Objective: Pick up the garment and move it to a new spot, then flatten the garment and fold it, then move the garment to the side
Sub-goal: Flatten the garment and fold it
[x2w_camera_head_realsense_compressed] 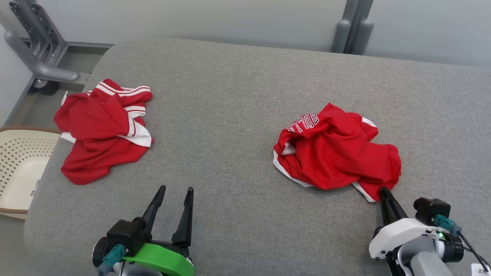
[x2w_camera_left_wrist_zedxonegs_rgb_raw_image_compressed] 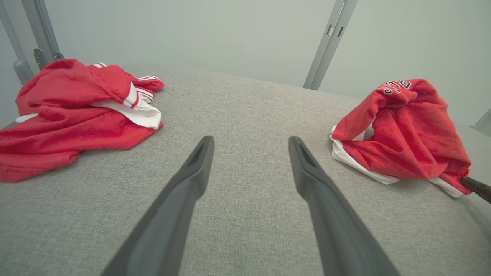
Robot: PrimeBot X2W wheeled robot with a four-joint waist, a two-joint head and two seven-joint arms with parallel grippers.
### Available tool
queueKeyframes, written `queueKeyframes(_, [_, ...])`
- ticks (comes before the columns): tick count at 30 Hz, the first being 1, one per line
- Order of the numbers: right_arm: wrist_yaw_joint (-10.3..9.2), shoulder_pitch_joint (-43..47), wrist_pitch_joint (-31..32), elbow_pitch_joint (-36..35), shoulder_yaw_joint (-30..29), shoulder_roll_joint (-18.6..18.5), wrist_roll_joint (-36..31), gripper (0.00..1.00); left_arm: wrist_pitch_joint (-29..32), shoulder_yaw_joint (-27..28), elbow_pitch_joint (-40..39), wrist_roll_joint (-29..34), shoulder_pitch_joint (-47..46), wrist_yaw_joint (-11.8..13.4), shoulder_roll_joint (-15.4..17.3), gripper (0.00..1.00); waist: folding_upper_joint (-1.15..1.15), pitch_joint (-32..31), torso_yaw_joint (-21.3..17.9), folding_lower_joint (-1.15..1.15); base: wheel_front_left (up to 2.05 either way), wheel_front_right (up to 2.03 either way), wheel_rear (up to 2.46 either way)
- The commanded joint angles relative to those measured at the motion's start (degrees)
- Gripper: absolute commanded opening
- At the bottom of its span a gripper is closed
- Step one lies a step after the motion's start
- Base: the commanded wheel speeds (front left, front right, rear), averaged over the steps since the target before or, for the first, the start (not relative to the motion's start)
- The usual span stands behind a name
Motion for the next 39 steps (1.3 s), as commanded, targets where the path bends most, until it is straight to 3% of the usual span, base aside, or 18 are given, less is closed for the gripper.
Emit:
queueKeyframes(1, [-0.02, 0.32, -0.17, -0.44, -0.13, -0.24, -0.20, 0.00, 0.03, -0.19, -0.01, -0.40, 0.53, -0.20, 0.11, 1.00, 0.00, -0.54, -0.95, 0.00, 0.00, 0.00, 0.00])
queueKeyframes(7, [-0.02, 1.12, -0.17, -4.97, -1.65, -0.27, 0.06, 0.00, 0.02, -0.62, -0.04, -0.67, 0.79, -0.20, -0.06, 1.00, 0.00, -1.39, -3.23, 0.00, 0.00, 0.00, 0.00])
queueKeyframes(13, [-0.02, 1.84, -0.17, -13.84, -2.98, -0.34, -0.49, 0.00, 0.03, -0.79, -0.13, -1.18, 1.60, -0.20, -0.27, 1.00, 0.00, -2.83, -6.81, 0.00, 0.00, 0.00, 0.00])
queueKeyframes(19, [-0.02, 3.37, -0.18, -20.28, -5.80, -2.41, -1.43, 0.00, 0.03, -1.33, -0.17, -1.33, 2.43, -0.20, -0.75, 1.00, 0.00, -4.54, -10.63, 0.00, 0.00, 0.00, 0.00])
queueKeyframes(28, [-0.02, 7.75, -0.17, -15.47, -12.02, -5.27, -3.83, 0.00, 0.03, -1.98, 0.85, -1.87, 2.57, -0.19, -1.41, 1.00, 0.00, -5.32, -12.77, 0.00, 0.00, 0.00, 0.00])
queueKeyframes(29, [-0.03, 7.86, -0.17, -14.38, -13.00, -5.06, -4.03, 0.39, 0.03, -2.17, 0.95, -1.91, 2.52, -0.19, -1.45, 1.00, 0.00, -5.31, -12.74, 0.00, 0.00, 0.00, 0.00])
queueKeyframes(30, [-0.03, 7.59, -0.18, -13.93, -13.82, -4.86, -4.54, 1.00, 0.02, -2.31, 1.05, -1.96, 2.45, -0.20, -1.43, 1.00, 0.00, -5.29, -12.71, 0.00, 0.00, 0.00, 0.00])
queueKeyframes(39, [-0.03, 5.96, -0.17, -14.85, -12.76, -2.66, -6.55, 1.00, 0.03, -5.00, 1.50, -2.36, 0.65, -0.20, -1.01, 1.00, 0.00, -4.62, -14.32, 0.00, 0.00, 0.00, 0.00])
